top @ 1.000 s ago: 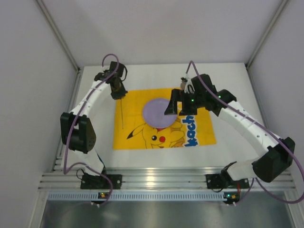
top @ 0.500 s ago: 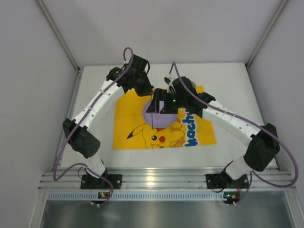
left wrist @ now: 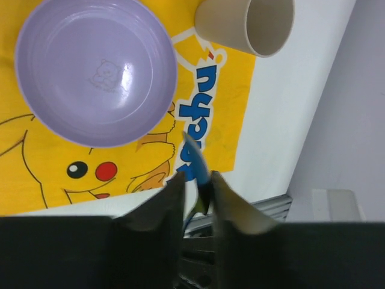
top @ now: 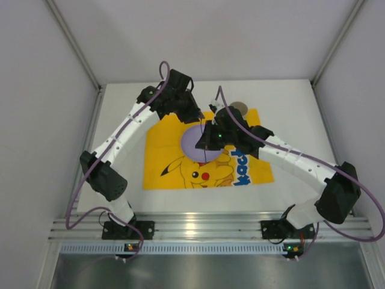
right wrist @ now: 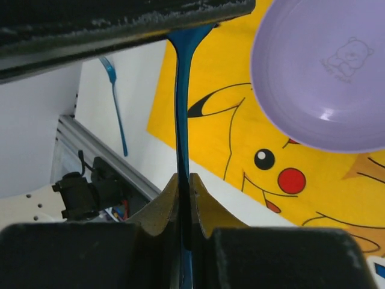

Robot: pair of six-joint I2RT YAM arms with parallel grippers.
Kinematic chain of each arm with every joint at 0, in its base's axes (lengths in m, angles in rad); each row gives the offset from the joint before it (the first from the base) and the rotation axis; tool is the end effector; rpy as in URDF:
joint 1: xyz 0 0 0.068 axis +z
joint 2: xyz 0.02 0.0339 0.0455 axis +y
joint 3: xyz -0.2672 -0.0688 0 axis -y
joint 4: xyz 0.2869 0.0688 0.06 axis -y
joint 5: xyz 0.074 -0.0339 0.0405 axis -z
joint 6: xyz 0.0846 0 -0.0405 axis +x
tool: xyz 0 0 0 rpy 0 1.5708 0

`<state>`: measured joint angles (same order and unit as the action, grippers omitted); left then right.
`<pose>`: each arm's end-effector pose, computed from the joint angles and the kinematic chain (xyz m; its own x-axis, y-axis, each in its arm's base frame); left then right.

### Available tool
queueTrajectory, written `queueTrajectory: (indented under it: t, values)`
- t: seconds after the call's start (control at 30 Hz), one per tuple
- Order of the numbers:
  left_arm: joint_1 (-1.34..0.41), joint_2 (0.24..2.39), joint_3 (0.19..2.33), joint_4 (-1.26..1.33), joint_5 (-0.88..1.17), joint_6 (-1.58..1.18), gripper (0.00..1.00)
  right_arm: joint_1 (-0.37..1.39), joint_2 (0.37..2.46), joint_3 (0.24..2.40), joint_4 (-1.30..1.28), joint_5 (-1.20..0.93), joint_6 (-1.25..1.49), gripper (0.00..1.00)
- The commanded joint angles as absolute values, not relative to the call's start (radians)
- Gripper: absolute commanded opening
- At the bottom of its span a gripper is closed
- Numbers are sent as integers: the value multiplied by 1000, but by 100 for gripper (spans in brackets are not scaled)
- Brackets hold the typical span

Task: Set the dinner table for one person

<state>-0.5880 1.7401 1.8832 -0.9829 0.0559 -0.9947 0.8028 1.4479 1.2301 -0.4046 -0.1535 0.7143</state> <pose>0.3687 -0.2515 0.3592 -0.8279 -0.4543 -0.3288 -0.2009 0.7876 -0.5825 0.2744 0.3027 0.2834 -0.8282 0.0744 -0.5555 -0.3370 0.7259 0.5996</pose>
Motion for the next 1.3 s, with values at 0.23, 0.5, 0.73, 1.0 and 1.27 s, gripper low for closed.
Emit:
queueTrajectory:
  t: [0.23, 0.5, 0.73, 1.0, 1.27]
  values:
    - [-497, 1550, 1668, -1028, -40, -870, 98, 663, 1232, 1094, -650, 89, 649, 0]
    - [-98, 1371, 1284, -1039, -121, -615, 98, 537, 1229, 899, -684, 140, 653, 0]
    - [52, 1361, 1186, -1031, -222, -499, 98, 477, 1376, 893, -591, 126, 612, 0]
    - [107, 1342, 1039, -950, -233, -514, 98, 472, 1534, 975, -496, 106, 543, 0]
    - [133, 1335, 1037, -946, -241, -500, 97, 472, 1583, 1003, -515, 161, 505, 12]
